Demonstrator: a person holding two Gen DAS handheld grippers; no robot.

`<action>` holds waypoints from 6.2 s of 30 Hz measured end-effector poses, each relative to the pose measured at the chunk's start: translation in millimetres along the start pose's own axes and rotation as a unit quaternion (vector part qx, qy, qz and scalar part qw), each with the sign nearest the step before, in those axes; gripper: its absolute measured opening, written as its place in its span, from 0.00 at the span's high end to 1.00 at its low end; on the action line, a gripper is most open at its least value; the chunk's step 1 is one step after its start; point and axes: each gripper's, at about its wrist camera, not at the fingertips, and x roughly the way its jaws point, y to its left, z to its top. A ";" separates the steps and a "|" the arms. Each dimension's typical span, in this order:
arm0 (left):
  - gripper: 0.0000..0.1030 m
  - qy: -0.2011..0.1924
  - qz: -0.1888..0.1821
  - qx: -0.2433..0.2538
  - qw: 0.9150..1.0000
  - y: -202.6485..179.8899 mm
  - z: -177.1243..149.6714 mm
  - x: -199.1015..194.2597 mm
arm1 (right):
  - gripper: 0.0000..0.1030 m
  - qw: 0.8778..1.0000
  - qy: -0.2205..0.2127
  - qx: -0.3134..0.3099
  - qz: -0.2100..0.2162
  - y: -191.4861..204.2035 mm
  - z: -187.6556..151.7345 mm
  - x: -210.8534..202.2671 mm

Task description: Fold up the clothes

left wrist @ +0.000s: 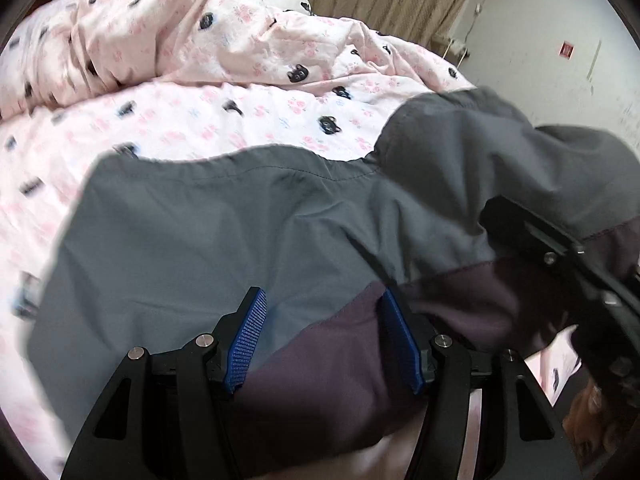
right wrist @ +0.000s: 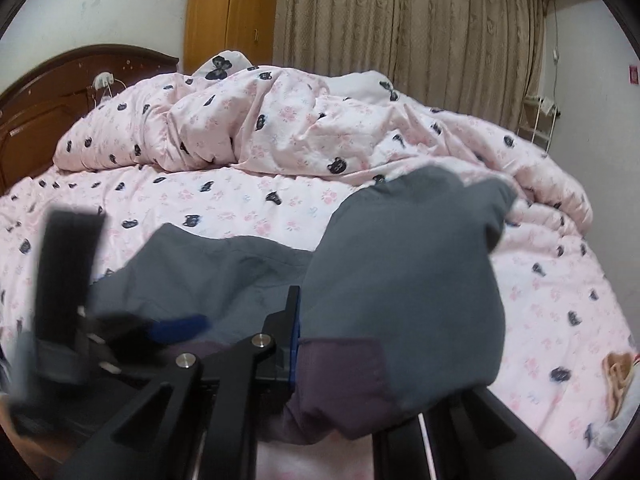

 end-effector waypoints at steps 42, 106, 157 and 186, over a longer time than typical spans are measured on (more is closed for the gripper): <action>0.46 0.023 0.181 -0.176 0.967 156.9 5.8 -46.6 | 0.88 0.878 0.002 -0.476 -0.052 177.2 -65.0 42.4; 0.43 0.035 0.000 -0.122 0.992 148.3 -21.3 -8.6 | 0.40 0.849 0.192 0.261 0.418 -10.9 -37.3 141.9; 0.82 -0.074 -0.077 -0.176 0.979 173.2 13.8 -101.7 | 0.46 0.888 0.129 0.133 0.420 71.3 54.6 122.5; 0.72 -0.051 0.031 -0.442 0.895 377.8 -36.2 -85.0 | 0.44 0.853 0.234 -0.014 0.466 289.2 98.9 271.0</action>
